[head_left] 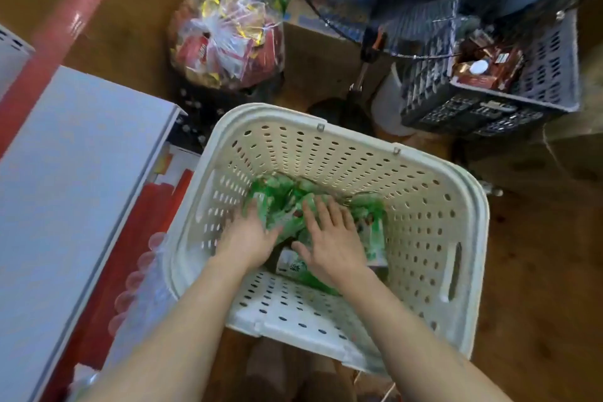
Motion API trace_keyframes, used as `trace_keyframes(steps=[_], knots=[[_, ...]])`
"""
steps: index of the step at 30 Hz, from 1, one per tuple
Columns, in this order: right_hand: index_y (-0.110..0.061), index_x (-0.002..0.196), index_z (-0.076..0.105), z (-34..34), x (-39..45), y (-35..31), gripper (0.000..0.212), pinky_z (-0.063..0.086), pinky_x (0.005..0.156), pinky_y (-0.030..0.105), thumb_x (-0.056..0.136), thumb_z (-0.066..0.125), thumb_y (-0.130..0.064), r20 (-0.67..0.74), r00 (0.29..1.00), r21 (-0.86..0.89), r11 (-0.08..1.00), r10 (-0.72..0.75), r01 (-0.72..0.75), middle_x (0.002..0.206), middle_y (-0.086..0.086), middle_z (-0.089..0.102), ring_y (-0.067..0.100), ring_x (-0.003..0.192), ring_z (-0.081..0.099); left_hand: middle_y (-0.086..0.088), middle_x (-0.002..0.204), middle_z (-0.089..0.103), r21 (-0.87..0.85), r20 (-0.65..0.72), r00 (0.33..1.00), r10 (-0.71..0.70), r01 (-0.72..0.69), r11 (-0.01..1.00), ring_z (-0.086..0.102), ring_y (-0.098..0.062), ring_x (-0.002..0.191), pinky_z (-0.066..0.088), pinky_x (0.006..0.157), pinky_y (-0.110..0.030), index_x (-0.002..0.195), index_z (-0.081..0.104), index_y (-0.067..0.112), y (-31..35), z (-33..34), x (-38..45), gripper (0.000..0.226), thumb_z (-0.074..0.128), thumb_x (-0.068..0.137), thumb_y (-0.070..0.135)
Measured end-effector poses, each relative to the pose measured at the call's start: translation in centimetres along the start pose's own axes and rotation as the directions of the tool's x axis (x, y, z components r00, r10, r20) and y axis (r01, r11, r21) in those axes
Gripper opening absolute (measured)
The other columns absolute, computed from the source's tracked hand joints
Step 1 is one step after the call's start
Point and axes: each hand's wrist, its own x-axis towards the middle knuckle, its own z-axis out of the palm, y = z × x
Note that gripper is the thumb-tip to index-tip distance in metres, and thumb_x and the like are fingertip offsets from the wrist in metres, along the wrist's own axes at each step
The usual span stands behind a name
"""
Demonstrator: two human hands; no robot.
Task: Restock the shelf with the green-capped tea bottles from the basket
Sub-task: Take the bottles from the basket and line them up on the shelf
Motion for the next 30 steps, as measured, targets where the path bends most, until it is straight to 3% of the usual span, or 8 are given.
trace_keyframes(steps=[2,5,11,13,16,21,24,30], knots=[[-0.025,0.175,-0.012,0.9,0.5,-0.1,0.087,-0.003,0.137,0.056,0.110,0.024,-0.070,0.013,1.000,-0.003,1.000,-0.010,0.010,0.182,0.010,-0.014,0.035,0.168,-0.015,-0.030,0.164,0.031,0.032,0.049,0.998,-0.030,0.029,0.999,0.045,-0.049,0.145,0.045,0.115,-0.054,0.168,0.012,0.011,-0.5,0.7,0.8,0.094,0.058,0.101,0.059],[-0.022,0.175,-0.011,2.3,1.8,-0.1,0.088,0.000,0.137,0.053,0.112,0.034,-0.065,0.043,0.998,-0.002,0.999,-0.042,0.042,0.182,0.011,-0.017,0.033,0.168,-0.019,-0.032,0.155,0.040,0.157,0.069,0.996,-0.055,0.044,0.987,0.049,-0.047,0.137,0.050,0.106,-0.049,0.163,0.016,0.004,-0.5,1.5,1.5,0.092,0.065,0.098,0.048],[-0.017,0.176,-0.003,4.6,4.4,-0.2,0.094,0.006,0.138,0.054,0.110,0.051,-0.057,0.018,0.992,-0.073,0.990,-0.122,0.123,0.184,0.011,0.001,0.035,0.170,-0.006,-0.034,0.155,0.039,0.377,0.078,0.995,-0.056,0.022,0.926,0.040,-0.048,0.143,0.045,0.111,-0.049,0.165,0.006,0.003,0.4,1.2,1.0,0.092,0.065,0.097,0.024],[-0.017,0.176,0.000,5.3,5.3,-0.5,0.094,0.007,0.137,0.054,0.109,0.058,-0.048,0.015,0.991,-0.097,0.986,-0.134,0.135,0.184,0.012,0.004,0.036,0.170,-0.001,-0.029,0.152,0.044,0.334,0.051,0.997,-0.054,0.034,0.942,0.046,-0.045,0.139,0.050,0.105,-0.048,0.164,0.012,0.008,0.1,1.3,1.3,0.090,0.069,0.096,0.023],[-0.023,0.176,0.016,5.8,6.1,-0.6,0.090,0.020,0.133,0.059,0.103,0.068,-0.034,-0.021,0.992,-0.161,0.980,-0.124,0.119,0.180,0.014,0.025,0.041,0.167,0.018,-0.024,0.151,0.046,0.229,0.029,0.999,-0.035,0.027,0.973,0.056,-0.043,0.132,0.054,0.099,-0.049,0.166,0.012,0.014,0.3,1.0,1.3,0.091,0.070,0.097,0.027],[-0.033,0.165,0.039,4.5,7.5,-0.4,0.072,0.031,0.121,0.060,0.100,0.068,-0.035,0.010,0.996,-0.250,0.964,-0.089,0.089,0.156,0.013,0.042,0.043,0.148,0.034,-0.022,0.138,0.056,0.073,-0.067,0.996,0.066,-0.061,0.995,0.066,-0.040,0.115,0.052,0.089,-0.042,0.165,0.020,0.013,1.2,0.0,0.5,0.081,0.067,0.100,0.030],[-0.027,0.157,0.051,4.4,7.3,-0.1,0.065,0.035,0.118,0.062,0.097,0.073,-0.037,0.035,0.995,-0.253,0.963,-0.090,0.096,0.154,0.009,0.050,0.041,0.146,0.040,-0.019,0.134,0.060,-0.037,-0.120,0.992,0.023,-0.028,0.999,0.066,-0.042,0.113,0.051,0.088,-0.042,0.157,0.031,0.012,1.3,-0.3,0.4,0.073,0.068,0.097,0.030],[-0.016,0.163,0.042,3.2,4.6,0.5,0.067,0.036,0.120,0.065,0.100,0.066,-0.019,-0.002,0.996,-0.195,0.977,-0.087,0.085,0.160,0.010,0.050,0.043,0.151,0.041,-0.012,0.130,0.070,-0.209,-0.213,0.977,-0.003,-0.042,0.977,0.068,-0.038,0.117,0.057,0.096,-0.044,0.154,0.048,0.025,1.3,-1.6,-0.3,0.068,0.072,0.091,0.039]])
